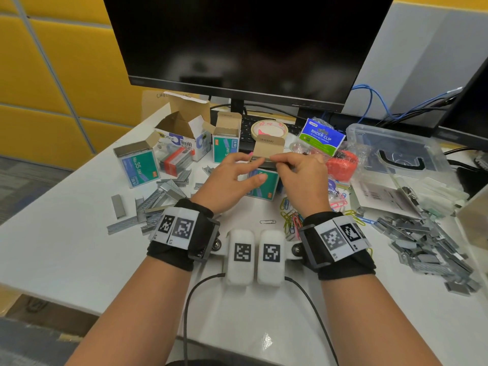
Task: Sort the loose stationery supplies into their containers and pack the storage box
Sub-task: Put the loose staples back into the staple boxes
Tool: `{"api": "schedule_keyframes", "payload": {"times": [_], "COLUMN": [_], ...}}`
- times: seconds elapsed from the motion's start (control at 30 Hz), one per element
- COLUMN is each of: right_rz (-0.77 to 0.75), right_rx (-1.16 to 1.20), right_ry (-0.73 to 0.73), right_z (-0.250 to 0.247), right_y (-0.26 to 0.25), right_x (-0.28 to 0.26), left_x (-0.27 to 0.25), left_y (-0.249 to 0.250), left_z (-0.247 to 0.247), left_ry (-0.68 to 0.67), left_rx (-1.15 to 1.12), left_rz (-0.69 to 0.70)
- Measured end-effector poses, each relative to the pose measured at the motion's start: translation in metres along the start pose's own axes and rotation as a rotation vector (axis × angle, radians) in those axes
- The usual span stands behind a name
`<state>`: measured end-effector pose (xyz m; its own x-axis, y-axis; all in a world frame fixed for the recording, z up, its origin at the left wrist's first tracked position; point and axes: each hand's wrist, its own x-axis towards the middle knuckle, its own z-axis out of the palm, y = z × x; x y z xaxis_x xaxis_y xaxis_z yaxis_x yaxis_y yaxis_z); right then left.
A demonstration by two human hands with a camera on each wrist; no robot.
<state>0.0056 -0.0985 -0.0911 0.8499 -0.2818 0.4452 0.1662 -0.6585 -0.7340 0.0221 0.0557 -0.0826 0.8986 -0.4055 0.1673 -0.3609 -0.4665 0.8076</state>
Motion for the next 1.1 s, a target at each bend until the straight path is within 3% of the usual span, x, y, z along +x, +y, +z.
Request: {"api": "schedule_keyframes", "payload": {"times": [0.4,0.87,1.0,1.1], "right_rz": [-0.079,-0.044,-0.048,-0.029], "right_rx": [-0.047,-0.141,-0.154,-0.156], "right_ry": [-0.014,-0.086,-0.099,-0.121], "right_z": [-0.007,-0.008,-0.009,-0.011], "right_y": [-0.009,-0.007,-0.008,-0.011], "right_x": [-0.004,-0.003,-0.003,-0.004], "left_x": [0.001,-0.002,-0.005,-0.006], "left_y": [0.0,-0.001,0.001,0.001], "left_z": [0.001,0.001,-0.001,-0.003], "left_ry": [-0.035,-0.031,0.04,0.193], "left_rx": [-0.002,0.038,-0.039,-0.067], "left_rz": [-0.003,-0.003,0.011,-0.068]}}
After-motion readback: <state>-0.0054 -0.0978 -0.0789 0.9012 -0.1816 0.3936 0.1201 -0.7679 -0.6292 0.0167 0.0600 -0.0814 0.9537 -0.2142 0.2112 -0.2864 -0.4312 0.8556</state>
